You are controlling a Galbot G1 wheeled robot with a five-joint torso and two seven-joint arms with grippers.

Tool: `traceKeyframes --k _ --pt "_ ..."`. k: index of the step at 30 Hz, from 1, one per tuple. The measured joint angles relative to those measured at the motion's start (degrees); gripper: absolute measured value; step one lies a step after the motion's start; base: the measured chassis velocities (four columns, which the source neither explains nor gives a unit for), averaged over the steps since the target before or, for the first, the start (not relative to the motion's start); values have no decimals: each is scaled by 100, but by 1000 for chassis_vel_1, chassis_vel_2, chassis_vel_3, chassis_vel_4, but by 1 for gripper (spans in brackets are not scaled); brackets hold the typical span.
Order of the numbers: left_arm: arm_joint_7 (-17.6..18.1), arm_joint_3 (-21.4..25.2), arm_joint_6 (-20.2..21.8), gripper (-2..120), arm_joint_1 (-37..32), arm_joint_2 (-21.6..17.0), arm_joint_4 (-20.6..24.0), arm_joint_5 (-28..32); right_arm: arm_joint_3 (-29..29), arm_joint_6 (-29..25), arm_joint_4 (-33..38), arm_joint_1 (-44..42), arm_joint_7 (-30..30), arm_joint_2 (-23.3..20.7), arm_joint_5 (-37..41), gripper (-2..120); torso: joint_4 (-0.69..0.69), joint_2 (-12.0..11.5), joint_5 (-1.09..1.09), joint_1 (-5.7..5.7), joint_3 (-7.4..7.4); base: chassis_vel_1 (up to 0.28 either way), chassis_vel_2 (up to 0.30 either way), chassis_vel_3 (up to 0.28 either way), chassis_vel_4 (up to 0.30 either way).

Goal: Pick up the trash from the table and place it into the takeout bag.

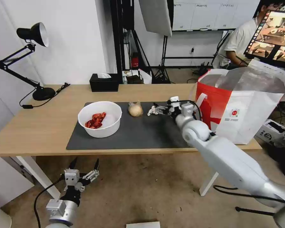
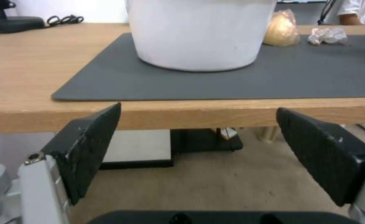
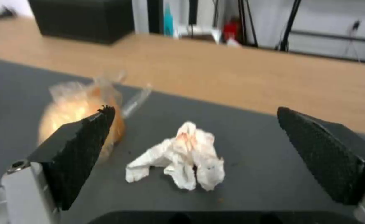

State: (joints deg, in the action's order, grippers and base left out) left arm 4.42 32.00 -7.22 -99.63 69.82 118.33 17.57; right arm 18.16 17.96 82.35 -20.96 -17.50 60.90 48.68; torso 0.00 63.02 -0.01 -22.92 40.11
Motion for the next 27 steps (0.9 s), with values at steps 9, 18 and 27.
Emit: traceKeyframes --k 9,18,27 --pt "0 6 0 100 31 -18 -60 96 165 400 -1104 471 -64 633 118 100 0 0 0 0 0 0 0 0 0" --pt "-1 19 -1 100 67 -43 -138 168 56 450 -1732 519 64 1096 111 100 0 0 1 0 0 0 0 0 0" --pt "-12 -15 -26 100 147 -24 -213 185 -25 423 -1916 454 86 1191 88 89 -1 1 1 1 -1 0 0 0 0"
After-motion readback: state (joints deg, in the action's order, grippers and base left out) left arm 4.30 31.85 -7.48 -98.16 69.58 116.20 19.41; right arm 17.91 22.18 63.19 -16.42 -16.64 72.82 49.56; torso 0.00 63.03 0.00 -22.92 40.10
